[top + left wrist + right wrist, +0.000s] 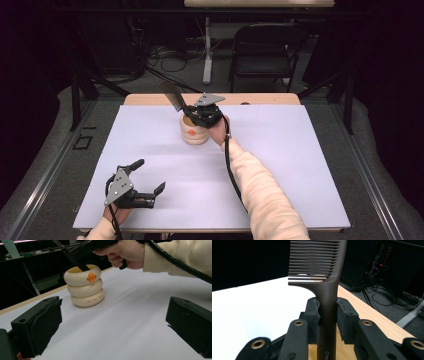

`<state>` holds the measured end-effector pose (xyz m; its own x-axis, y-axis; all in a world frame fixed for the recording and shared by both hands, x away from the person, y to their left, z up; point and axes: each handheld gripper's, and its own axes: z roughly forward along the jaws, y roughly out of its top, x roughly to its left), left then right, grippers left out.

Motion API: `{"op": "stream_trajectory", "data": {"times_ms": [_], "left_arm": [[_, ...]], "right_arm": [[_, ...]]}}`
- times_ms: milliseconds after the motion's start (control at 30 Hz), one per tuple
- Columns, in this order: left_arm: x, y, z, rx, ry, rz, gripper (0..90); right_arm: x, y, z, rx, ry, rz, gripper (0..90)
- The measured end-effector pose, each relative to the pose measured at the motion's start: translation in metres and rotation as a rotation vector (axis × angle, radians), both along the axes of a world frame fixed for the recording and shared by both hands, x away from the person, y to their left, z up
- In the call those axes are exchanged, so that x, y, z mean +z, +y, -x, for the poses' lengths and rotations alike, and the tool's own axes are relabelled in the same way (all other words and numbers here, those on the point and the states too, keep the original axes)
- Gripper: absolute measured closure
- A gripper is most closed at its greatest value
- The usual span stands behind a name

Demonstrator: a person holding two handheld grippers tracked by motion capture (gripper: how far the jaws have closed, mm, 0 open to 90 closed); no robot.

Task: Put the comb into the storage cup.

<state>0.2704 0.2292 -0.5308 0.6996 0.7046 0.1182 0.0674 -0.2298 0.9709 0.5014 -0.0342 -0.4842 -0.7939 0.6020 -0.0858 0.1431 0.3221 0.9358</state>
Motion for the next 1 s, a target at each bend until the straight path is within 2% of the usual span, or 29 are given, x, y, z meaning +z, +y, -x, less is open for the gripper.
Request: {"op": "stream_trajectory", "data": {"times_ms": [233, 567, 1000], "left_arm": [[0.0001, 0.0001, 0.0003, 0.001, -0.001, 0.001, 0.3], [0.0004, 0.0001, 0.0009, 0.0, -0.002, -0.002, 0.3], [0.0003, -0.0003, 0.0009, -0.002, -0.002, -0.004, 0.3]], "right_arm": [[-0.0007, -0.0007, 0.0002, -0.002, 0.001, 0.005, 72.3], [-0.0005, 0.0014, 0.0013, 0.005, -0.004, 0.036, 72.3], [-0.0062, 0.0013, -0.0027, -0.006, 0.029, 0.051, 72.2]]}}
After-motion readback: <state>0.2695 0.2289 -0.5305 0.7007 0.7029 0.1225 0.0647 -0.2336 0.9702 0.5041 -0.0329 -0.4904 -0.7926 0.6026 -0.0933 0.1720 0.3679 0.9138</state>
